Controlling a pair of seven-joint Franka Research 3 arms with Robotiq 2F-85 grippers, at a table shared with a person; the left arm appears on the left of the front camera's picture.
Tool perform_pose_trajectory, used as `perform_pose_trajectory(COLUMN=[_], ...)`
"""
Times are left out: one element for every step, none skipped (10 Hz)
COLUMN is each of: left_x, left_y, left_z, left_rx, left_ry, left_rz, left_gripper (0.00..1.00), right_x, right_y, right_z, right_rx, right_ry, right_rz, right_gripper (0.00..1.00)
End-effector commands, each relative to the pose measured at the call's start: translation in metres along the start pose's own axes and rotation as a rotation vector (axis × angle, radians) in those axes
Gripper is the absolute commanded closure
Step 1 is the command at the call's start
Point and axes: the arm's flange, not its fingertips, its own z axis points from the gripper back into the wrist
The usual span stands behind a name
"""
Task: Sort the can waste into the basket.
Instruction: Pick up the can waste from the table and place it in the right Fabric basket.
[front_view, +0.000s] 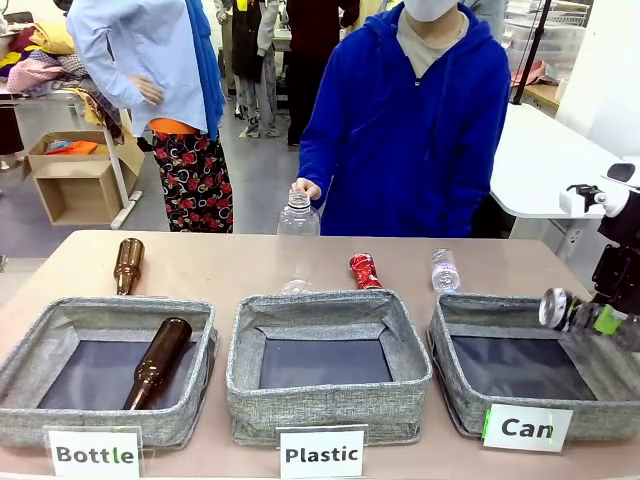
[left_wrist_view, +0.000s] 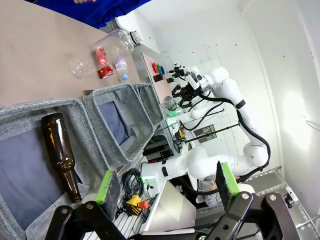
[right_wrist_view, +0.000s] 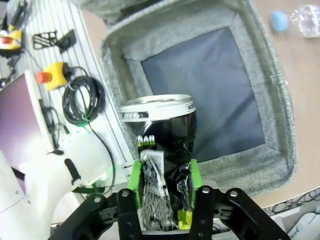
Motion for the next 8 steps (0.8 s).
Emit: perform_pose_trajectory(left_x=[-0.001, -0.001, -0.001, -0.001, -0.001, -0.001, -0.001, -0.001], left_y=[-0.0029, -0.0029, -0.0029, -0.0029, -0.0029, -0.0029, -0.0029, -0.0029], left_z=[0.0007, 0.0007, 0.0007, 0.0007, 0.0007, 0.0007, 0.0007, 0.0007], left_rx=[-0.007, -0.007, -0.007, -0.007, -0.007, -0.007, -0.007, -0.007], left_ry=[0.004, 0.004, 0.004, 0.004, 0.004, 0.004, 0.004, 0.004], left_rz=[0.004, 0.004, 0.004, 0.004, 0.004, 0.004, 0.004, 0.004], left_gripper=[0.0, 0.0, 0.0, 0.0, 0.0, 0.0, 0.0, 0.0], right_x=[-0.0003, -0.0006, -0.0005, -0.0001, 0.0004, 0.0005, 0.0015, 0.0022], right_y=[-0.0041, -0.0049, -0.0056, -0.0058, -0.0057, -0.0061, -0.0072, -0.0087], right_z=[0.0014, 0.0026, 0.0027, 0.0025, 0.0025, 0.0028, 0.004, 0.0083], right_rx=[-0.012, -0.008, -0.006, -0.006, -0.004, 0.0, 0.022, 0.072], right_ry=[-0.018, -0.024, -0.024, -0.027, -0.031, -0.036, -0.062, -0.123], right_rz=[0.044, 0.042, 0.04, 0.038, 0.039, 0.035, 0.001, -0.061], right_gripper=[0.0, 0.0, 0.0, 0.0, 0.0, 0.0, 0.0, 0.0])
